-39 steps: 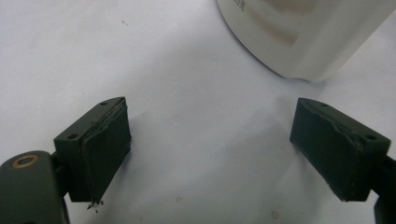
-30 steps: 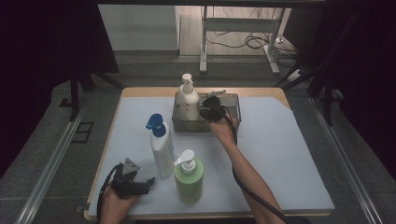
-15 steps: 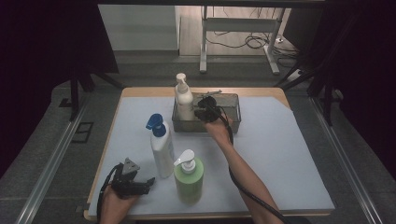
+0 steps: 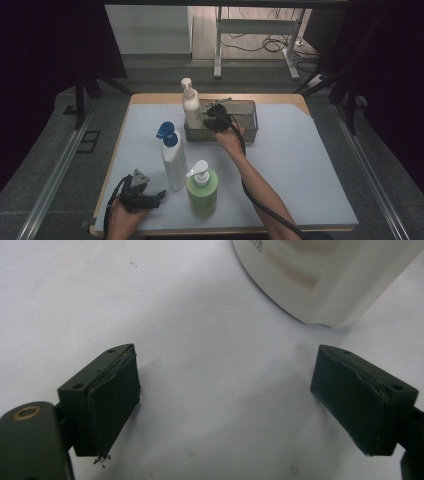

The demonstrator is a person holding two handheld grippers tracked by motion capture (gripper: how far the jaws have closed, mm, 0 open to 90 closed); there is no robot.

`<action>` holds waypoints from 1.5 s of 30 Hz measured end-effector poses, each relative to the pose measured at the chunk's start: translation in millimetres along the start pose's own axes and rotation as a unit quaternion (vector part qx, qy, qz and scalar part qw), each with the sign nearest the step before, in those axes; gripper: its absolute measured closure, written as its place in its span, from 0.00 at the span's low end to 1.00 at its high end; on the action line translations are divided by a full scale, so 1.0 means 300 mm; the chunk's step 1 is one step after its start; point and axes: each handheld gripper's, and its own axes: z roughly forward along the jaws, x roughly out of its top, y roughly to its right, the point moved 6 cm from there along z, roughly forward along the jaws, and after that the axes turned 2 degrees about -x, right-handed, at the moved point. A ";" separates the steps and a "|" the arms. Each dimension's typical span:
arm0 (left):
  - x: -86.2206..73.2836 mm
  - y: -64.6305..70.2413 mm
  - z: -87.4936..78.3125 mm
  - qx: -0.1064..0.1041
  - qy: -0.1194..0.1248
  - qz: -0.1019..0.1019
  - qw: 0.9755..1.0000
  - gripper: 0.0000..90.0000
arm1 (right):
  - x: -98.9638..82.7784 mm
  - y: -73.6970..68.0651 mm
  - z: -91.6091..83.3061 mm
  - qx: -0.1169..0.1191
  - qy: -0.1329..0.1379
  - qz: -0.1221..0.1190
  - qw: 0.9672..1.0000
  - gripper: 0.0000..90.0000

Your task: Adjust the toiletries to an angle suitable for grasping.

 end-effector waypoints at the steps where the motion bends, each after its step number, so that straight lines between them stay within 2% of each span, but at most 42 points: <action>1: 0.000 0.000 0.000 0.000 0.000 0.000 1.000 0.14 | 0.000 0.000 0.000 0.000 0.000 0.000 1.000 0.99; 10: 0.000 0.000 0.000 0.000 0.000 0.000 1.000 0.14 | -0.008 -0.022 0.017 0.002 -0.006 -0.007 1.000 0.98; 25: 0.000 0.000 0.000 0.000 0.000 0.000 1.000 0.14 | -0.008 -0.022 0.017 0.003 -0.003 -0.003 1.000 0.99; 32: 0.000 0.000 0.000 0.000 0.000 0.000 1.000 0.14 | -0.009 -0.008 -0.004 0.001 -0.001 -0.013 1.000 0.85; 37: 0.000 0.000 0.000 0.000 0.000 0.000 1.000 0.14 | -0.003 0.003 -0.037 -0.004 0.007 -0.021 1.000 0.70; 39: 0.000 0.000 0.000 0.000 0.000 0.000 1.000 0.14 | -0.002 0.004 -0.050 -0.001 0.009 -0.024 1.000 0.64; 40: 0.000 0.000 0.000 0.000 0.000 0.000 1.000 0.14 | -0.002 0.009 -0.065 0.000 0.011 -0.031 0.999 0.57; 45: 0.000 0.000 0.000 0.001 -0.001 0.001 1.000 0.14 | 0.001 0.013 -0.096 0.009 0.019 -0.036 0.999 0.47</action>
